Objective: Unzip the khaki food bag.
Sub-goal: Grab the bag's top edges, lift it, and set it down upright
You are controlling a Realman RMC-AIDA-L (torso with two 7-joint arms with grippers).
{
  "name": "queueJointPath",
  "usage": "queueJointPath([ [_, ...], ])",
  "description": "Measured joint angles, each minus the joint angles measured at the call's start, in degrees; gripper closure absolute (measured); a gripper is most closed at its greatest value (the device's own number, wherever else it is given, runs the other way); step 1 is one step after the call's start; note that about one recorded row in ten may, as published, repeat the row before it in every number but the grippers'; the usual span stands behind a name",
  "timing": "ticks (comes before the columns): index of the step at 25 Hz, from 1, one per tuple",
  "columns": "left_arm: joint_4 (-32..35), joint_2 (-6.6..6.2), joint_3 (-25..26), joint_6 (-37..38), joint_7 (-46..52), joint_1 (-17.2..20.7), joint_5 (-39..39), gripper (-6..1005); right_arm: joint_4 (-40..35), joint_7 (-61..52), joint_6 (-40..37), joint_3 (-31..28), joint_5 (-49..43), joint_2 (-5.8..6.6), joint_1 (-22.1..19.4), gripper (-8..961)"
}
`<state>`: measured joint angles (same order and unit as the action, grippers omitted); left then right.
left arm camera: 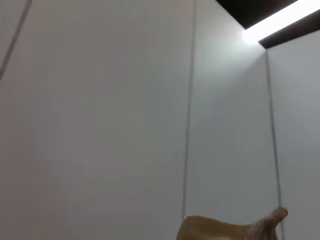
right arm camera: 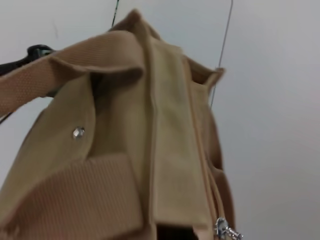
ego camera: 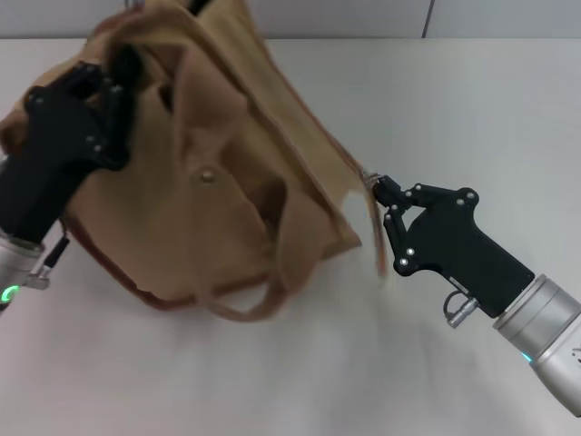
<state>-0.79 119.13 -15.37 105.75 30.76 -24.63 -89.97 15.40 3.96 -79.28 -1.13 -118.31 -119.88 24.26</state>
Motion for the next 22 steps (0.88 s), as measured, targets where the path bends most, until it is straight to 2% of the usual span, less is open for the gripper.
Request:
queueJointPath([
  [16, -0.17, -0.04, 1.6, -0.29, 0.24, 0.65, 0.02, 870, -0.2, -0.58, 0.52, -0.38, 0.52, 0.0, -0.18, 943],
  [22, -0.18, -0.04, 1.64, -0.38, 0.2, 0.69, 0.01, 867, -0.4, -0.18, 2.54, -2.39, 0.56, 0.0, 0.24, 845],
])
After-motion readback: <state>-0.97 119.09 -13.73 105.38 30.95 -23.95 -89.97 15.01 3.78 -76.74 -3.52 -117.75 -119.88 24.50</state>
